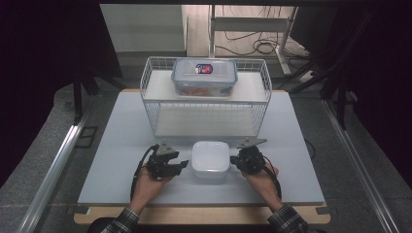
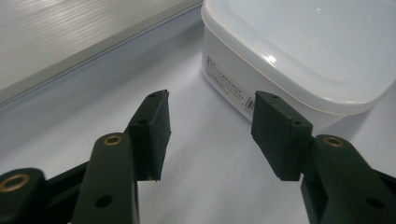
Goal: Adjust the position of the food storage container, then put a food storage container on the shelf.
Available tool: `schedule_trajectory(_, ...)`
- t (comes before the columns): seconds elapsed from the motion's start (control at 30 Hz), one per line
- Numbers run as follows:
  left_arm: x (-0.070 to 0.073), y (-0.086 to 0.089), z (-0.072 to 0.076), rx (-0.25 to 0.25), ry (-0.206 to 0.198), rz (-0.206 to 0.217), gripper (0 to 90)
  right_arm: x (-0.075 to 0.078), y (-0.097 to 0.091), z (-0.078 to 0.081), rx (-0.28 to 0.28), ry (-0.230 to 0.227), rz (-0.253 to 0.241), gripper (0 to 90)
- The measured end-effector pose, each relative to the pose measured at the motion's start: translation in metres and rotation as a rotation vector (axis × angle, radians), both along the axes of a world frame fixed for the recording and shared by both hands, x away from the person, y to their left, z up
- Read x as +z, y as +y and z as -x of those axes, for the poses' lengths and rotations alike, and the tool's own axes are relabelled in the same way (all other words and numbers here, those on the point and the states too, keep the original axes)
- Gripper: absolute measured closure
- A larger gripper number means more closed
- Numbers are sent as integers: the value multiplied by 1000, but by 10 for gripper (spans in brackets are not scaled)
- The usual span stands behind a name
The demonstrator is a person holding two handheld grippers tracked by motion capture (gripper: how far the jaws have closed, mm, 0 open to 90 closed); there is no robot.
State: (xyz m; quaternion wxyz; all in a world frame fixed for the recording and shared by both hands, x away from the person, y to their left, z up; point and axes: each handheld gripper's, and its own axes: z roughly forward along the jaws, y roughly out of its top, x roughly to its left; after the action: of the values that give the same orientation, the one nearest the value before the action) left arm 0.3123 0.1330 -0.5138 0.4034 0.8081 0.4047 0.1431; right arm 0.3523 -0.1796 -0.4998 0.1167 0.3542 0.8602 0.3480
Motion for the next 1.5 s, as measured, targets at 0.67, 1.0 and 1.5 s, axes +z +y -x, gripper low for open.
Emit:
schedule_trajectory(0.67,-7,20,7,20,13,-17,187,7,-23,15,18,-43,47,461)
schedule_trajectory(1.0,-10,26,5,11,0,76,54,9,-29,12,23,-73,-11,197)
schedule_trajectory(1.5,10,12,4,-38,-1,78,49,21,-27,9,-6,-90,-46,46)
